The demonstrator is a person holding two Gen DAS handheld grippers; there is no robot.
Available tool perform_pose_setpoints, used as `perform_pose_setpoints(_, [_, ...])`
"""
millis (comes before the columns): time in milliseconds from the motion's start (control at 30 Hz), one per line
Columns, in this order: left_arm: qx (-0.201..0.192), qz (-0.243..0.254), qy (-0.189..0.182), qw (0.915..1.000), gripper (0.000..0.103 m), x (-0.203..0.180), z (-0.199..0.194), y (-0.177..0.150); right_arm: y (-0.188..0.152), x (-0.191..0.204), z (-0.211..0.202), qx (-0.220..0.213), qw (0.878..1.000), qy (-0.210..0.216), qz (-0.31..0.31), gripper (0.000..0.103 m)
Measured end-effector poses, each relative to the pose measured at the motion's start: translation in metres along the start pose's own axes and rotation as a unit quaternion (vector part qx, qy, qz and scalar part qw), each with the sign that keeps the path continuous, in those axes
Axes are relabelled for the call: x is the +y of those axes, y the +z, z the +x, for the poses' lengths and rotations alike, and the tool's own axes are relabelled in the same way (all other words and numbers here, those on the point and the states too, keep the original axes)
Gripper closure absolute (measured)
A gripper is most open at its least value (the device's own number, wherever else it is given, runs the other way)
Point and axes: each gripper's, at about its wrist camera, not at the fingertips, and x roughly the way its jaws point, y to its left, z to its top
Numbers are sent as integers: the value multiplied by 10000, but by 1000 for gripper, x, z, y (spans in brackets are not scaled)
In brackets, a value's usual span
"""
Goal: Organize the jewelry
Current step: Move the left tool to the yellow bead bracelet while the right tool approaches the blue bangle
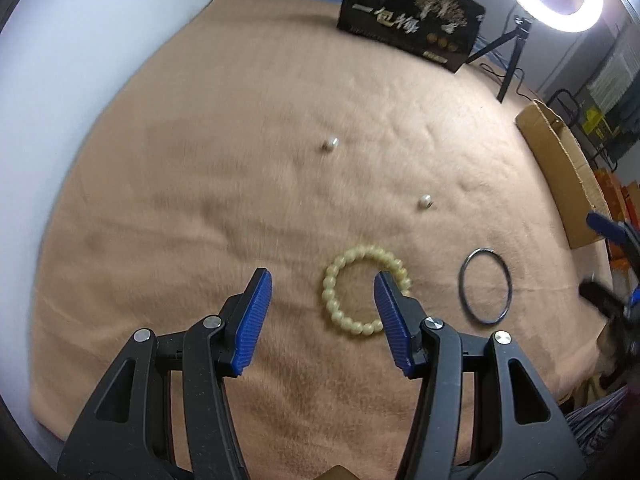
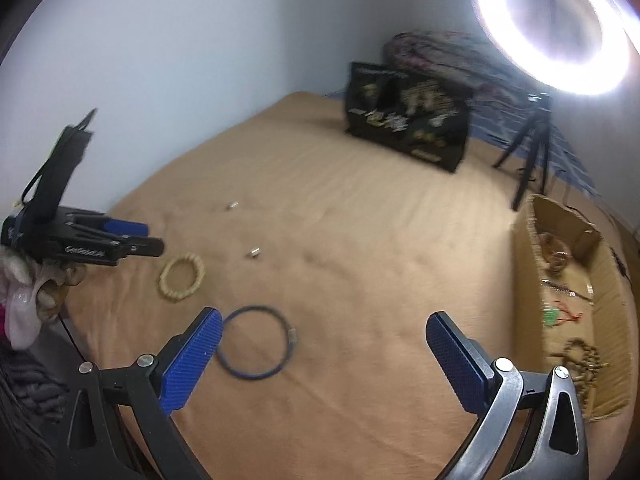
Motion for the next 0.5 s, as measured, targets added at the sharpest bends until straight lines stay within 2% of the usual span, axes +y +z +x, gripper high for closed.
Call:
perform_pose_setpoints(200, [71, -187, -89, 9998, 48, 7, 11, -4, -9, 35, 20, 160, 9981, 173, -574, 0])
perform_pose_setpoints(267, [82, -82, -67, 9999, 54, 3, 13, -4, -13, 39, 27, 232, 9975, 186, -646, 0])
perform_pose_setpoints(500, [131, 204, 189, 9995, 60, -13, 29, -2, -21, 39, 48, 535, 9959, 182, -706, 0])
